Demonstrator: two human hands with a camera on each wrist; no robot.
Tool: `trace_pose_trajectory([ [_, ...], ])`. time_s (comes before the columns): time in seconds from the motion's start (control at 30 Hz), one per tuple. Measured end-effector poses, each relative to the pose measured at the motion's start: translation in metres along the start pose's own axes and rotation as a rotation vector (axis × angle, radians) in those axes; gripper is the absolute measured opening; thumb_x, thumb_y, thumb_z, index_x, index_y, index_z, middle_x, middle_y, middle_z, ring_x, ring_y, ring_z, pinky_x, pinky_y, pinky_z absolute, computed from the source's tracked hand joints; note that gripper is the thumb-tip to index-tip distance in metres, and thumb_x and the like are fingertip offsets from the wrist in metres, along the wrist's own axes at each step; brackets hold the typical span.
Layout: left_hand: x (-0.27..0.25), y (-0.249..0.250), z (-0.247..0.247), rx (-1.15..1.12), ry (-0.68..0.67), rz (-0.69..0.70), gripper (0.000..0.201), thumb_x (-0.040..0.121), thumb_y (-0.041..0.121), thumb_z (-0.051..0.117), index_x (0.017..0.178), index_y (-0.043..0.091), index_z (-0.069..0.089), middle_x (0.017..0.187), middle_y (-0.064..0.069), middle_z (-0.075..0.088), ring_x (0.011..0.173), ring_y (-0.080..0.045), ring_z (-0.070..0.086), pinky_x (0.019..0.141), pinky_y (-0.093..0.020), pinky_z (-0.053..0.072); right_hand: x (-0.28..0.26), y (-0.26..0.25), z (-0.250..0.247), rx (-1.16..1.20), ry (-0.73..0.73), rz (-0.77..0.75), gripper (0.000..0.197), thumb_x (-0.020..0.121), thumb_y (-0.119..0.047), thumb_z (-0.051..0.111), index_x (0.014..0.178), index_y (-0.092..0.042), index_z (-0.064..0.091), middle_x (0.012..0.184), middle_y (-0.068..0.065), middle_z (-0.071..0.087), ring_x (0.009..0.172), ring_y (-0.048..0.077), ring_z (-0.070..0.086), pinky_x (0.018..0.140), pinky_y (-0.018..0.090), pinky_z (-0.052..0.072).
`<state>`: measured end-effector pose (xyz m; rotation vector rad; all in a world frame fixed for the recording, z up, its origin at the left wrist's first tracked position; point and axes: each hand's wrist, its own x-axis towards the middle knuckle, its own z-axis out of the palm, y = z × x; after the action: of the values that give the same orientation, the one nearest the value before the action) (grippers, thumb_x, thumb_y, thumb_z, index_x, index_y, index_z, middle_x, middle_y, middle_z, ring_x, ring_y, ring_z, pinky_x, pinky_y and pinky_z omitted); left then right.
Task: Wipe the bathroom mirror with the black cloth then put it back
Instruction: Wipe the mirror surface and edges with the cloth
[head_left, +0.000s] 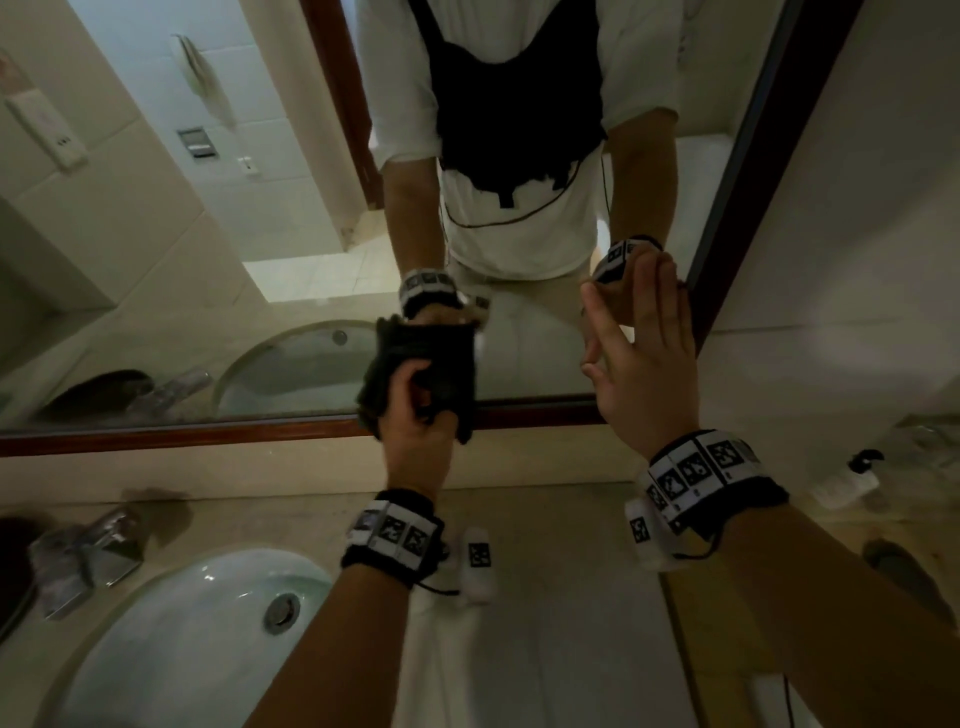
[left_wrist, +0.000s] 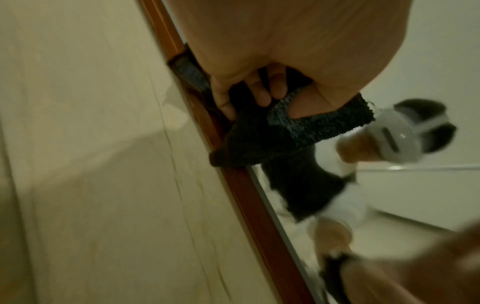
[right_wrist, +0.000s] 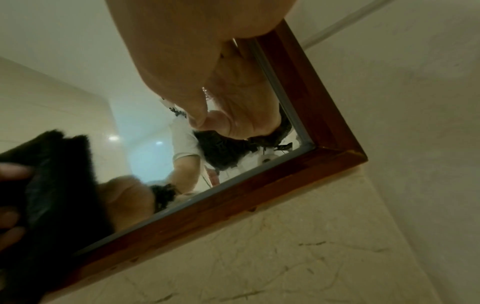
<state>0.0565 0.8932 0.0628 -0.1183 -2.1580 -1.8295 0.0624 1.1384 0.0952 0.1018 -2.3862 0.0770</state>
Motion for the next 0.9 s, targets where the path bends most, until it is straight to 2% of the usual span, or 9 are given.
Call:
trace_pose_trajectory([
  [0.1,0.018,-0.011,-0.049,0.005,0.132,-0.045,0.056,0.068,0.001,0.057,0.120,0.021,0.048,0.124,-0.015,0.056,0.112,-0.018,0.058,0.103,-0.050,0.047,0.000,-0.001,0.001,0.005,0.008,0.004,0.101,0.078,-0.027,0.077,0.156,-0.032,0.013,0.163,0.018,-0.001,0.151,0.033,-0.010,0.123,0.045,-0.003],
  [0.2,0.026,-0.021,-0.079,0.067,0.162,-0.031,0.062,0.068,0.003,0.060,0.114,0.043,0.051,0.132,-0.020,0.051,0.121,-0.025,0.054,0.104,-0.057,0.044,0.000,-0.001,0.004,0.008,0.016,0.004,0.100,0.078,-0.026,0.077,0.157,-0.031,0.015,0.163,0.020,0.001,0.151,0.035,-0.008,0.123,0.046,-0.003],
  [0.27,0.026,-0.022,-0.078,0.068,0.175,-0.037,0.064,0.069,0.003,0.060,0.112,0.049,0.051,0.135,-0.019,0.050,0.123,-0.028,0.054,0.103,-0.057,0.045,0.000,-0.002,0.005,0.002,0.011,0.007,0.100,0.078,-0.026,0.077,0.157,-0.030,0.017,0.163,0.021,0.002,0.151,0.036,-0.008,0.123,0.047,-0.003],
  [0.37,0.018,-0.011,-0.058,-0.001,0.171,-0.074,0.059,0.072,-0.003,0.059,0.117,0.034,0.049,0.130,-0.014,0.054,0.119,-0.026,0.056,0.104,-0.051,0.047,0.000,-0.004,0.006,0.001,0.020,0.015,0.100,0.077,-0.026,0.077,0.157,-0.030,0.017,0.163,0.022,0.002,0.150,0.036,-0.009,0.123,0.048,-0.004],
  [0.43,0.010,-0.006,-0.036,-0.001,0.081,-0.057,0.058,0.074,-0.006,0.057,0.122,0.025,0.049,0.128,-0.013,0.055,0.118,-0.028,0.057,0.101,-0.045,0.050,0.000,-0.005,0.007,-0.001,0.024,0.016,0.101,0.077,-0.026,0.077,0.157,-0.030,0.016,0.162,0.023,0.003,0.150,0.035,-0.009,0.123,0.048,-0.004],
  [0.6,-0.008,0.005,0.021,0.038,-0.072,-0.005,0.056,0.070,0.003,0.057,0.119,0.029,0.052,0.110,0.009,0.058,0.103,-0.008,0.059,0.087,-0.034,0.055,0.000,-0.003,0.006,-0.007,0.030,0.021,0.103,0.076,-0.028,0.079,0.157,-0.030,0.015,0.162,0.025,0.005,0.150,0.033,-0.010,0.123,0.047,-0.005],
  [0.7,-0.007,0.004,0.022,0.084,-0.070,0.016,0.054,0.078,-0.006,0.058,0.118,0.030,0.051,0.099,0.010,0.056,0.089,0.003,0.057,0.079,-0.027,0.054,0.000,-0.005,0.005,-0.006,0.012,0.024,0.106,0.076,-0.029,0.080,0.157,-0.031,0.012,0.162,0.025,0.005,0.150,0.034,-0.010,0.123,0.048,-0.004],
  [0.83,-0.001,-0.004,0.007,0.231,-0.087,0.164,0.050,0.085,-0.007,0.058,0.128,0.017,0.053,0.109,-0.006,0.059,0.097,-0.017,0.060,0.083,-0.035,0.058,0.000,-0.005,0.002,-0.028,0.027,0.025,0.102,0.075,-0.029,0.080,0.157,-0.027,0.019,0.162,0.023,0.003,0.150,0.029,-0.017,0.123,0.048,-0.003],
  [0.9,0.003,-0.006,-0.001,0.270,-0.039,0.223,0.049,0.088,-0.007,0.058,0.132,0.014,0.052,0.123,-0.012,0.056,0.109,-0.022,0.058,0.094,-0.037,0.054,0.000,-0.006,0.000,-0.045,0.024,0.030,0.100,0.074,-0.030,0.081,0.156,-0.025,0.023,0.162,0.023,0.001,0.150,0.028,-0.021,0.123,0.047,-0.004],
])
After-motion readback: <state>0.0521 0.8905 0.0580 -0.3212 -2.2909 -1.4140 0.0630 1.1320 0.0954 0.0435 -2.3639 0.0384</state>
